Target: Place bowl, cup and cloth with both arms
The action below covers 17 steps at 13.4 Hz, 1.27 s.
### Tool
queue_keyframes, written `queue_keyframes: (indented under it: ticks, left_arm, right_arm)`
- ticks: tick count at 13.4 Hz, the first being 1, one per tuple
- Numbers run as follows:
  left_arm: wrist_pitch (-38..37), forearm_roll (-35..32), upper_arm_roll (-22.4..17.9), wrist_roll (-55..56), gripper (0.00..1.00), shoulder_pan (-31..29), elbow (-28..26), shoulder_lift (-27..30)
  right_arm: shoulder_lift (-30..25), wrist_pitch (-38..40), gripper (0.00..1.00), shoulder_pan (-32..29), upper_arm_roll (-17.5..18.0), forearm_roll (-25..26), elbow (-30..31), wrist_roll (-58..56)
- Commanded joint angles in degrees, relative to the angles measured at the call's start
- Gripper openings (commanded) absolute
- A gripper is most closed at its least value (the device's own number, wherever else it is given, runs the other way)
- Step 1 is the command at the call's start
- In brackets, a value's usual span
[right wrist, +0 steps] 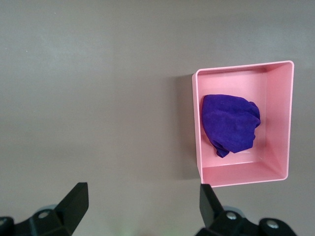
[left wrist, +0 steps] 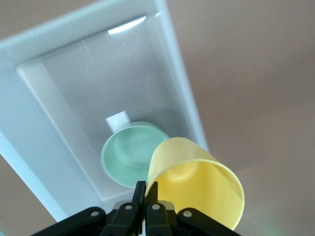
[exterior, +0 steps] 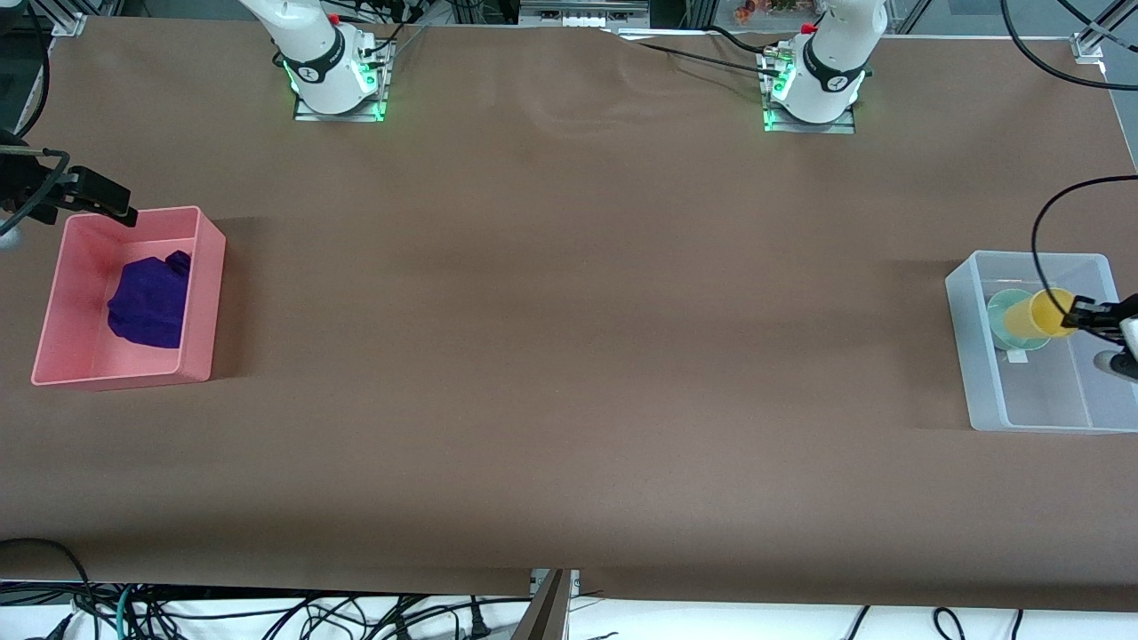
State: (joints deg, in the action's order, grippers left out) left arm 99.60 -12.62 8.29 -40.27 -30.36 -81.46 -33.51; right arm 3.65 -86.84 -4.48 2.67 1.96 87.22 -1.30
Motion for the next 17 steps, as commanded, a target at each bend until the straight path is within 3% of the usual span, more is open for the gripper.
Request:
queue_keyframes:
  ticks: [1,2,3,4,9,12,17]
  left_arm:
    - [5.4,-1.0,0.9,-6.3,0.0,-4.2,-1.5,-3.0]
    - [6.1,-0.9,0.9,-6.9,0.0,-4.9,-1.5,-3.8]
    - [6.8,-0.9,0.9,-6.9,0.31,-5.2,-1.4,-4.3]
    - [6.9,0.0,0.9,-6.9,0.97,-5.3,-1.3,-4.5]
    - [0.5,0.0,1.6,-6.1,1.0,-4.6,0.3,0.3]
    - [-1.7,3.1,5.1,-5.8,1.0,-4.3,0.5,6.3]
    - [-15.4,3.7,20.5,13.8,1.0,-3.9,0.6,13.1]
  right_arm:
    - [-0.3,0.7,1.0,1.6,-2.1,-0.8,0.0,-2.2]
    - [-0.2,0.8,1.0,1.4,-2.1,-0.8,0.0,-3.0]
    - [-0.1,0.8,1.0,1.3,-2.1,-0.8,0.0,-3.2]
    - [-0.1,0.7,1.0,1.3,-2.1,-0.8,0.0,-3.2]
    - [0.0,0.5,1.0,1.4,-2.1,-0.9,0.0,-3.0]
    - [0.0,0.6,1.0,1.6,-2.0,-0.8,0.0,-2.9]
    - [0.0,0.4,1.0,1.3,-2.1,-0.8,0.0,-3.2]
